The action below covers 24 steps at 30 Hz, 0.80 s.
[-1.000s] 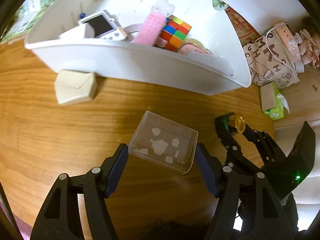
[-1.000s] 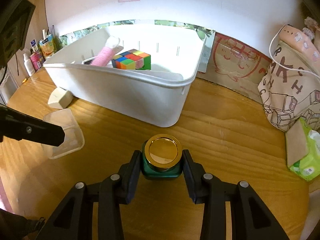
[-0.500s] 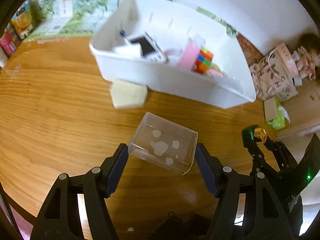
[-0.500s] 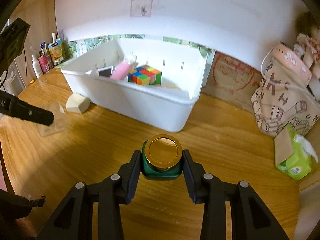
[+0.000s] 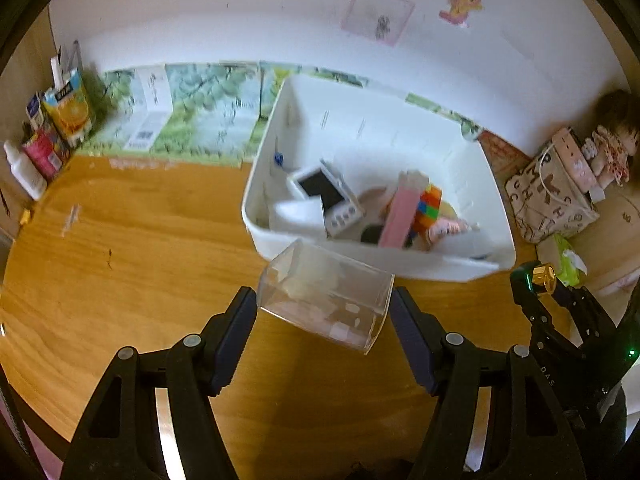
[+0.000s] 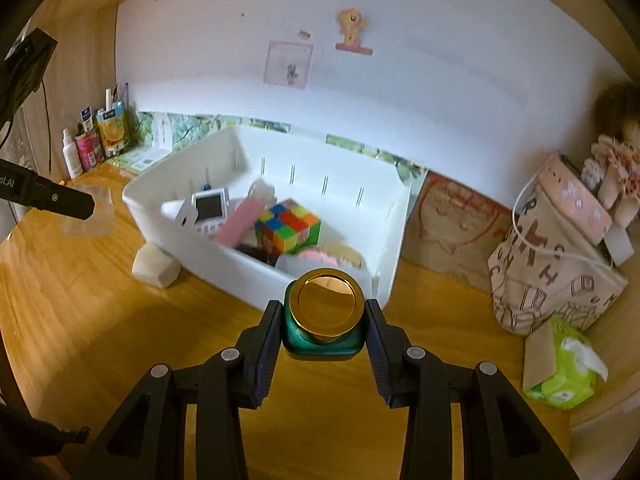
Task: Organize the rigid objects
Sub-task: 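Carry the clear box and green jar toward the bin with both grippers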
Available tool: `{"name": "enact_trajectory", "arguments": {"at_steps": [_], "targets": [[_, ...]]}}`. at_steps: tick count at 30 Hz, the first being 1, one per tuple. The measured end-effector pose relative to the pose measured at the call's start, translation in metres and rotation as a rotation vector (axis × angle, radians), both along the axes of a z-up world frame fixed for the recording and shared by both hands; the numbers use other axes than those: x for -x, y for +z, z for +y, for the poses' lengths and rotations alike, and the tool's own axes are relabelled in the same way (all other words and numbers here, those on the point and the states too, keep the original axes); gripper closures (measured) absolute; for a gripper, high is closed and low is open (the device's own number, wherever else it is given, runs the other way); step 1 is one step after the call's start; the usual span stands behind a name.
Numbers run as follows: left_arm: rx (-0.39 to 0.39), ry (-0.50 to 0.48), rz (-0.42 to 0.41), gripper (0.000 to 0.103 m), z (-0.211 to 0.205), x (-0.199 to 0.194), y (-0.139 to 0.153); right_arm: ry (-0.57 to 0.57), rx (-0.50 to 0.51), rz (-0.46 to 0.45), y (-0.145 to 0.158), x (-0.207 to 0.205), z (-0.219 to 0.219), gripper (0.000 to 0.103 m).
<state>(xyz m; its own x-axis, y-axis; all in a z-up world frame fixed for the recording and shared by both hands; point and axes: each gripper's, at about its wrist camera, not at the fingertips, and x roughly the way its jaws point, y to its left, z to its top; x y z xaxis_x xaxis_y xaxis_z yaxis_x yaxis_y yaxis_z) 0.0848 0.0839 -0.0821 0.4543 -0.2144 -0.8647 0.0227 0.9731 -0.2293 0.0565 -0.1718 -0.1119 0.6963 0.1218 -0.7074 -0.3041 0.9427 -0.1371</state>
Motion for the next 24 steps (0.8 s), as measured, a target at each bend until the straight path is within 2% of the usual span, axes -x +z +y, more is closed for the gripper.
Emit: {"name": "enact_trajectory", "arguments": {"at_steps": [11, 18, 23, 24], "targets": [[0.062, -0.004, -0.135, 0.033, 0.012, -0.038, 0.018, -0.052, -0.002, -0.031, 0.003, -0.039, 0.012, 0.062], [0.082, 0.003, -0.169, 0.033, 0.009, -0.059, 0.014, -0.07, 0.007, -0.034, -0.005, -0.063, 0.015, 0.062], [0.059, 0.003, -0.163, 0.032, 0.003, -0.067, 0.006, -0.066, 0.004, -0.047, -0.005, -0.075, 0.013, 0.059], [0.053, 0.012, -0.155, 0.031, 0.003, -0.068, 0.004, -0.067, -0.006, -0.046, -0.004, -0.076, 0.011, 0.054]]}}
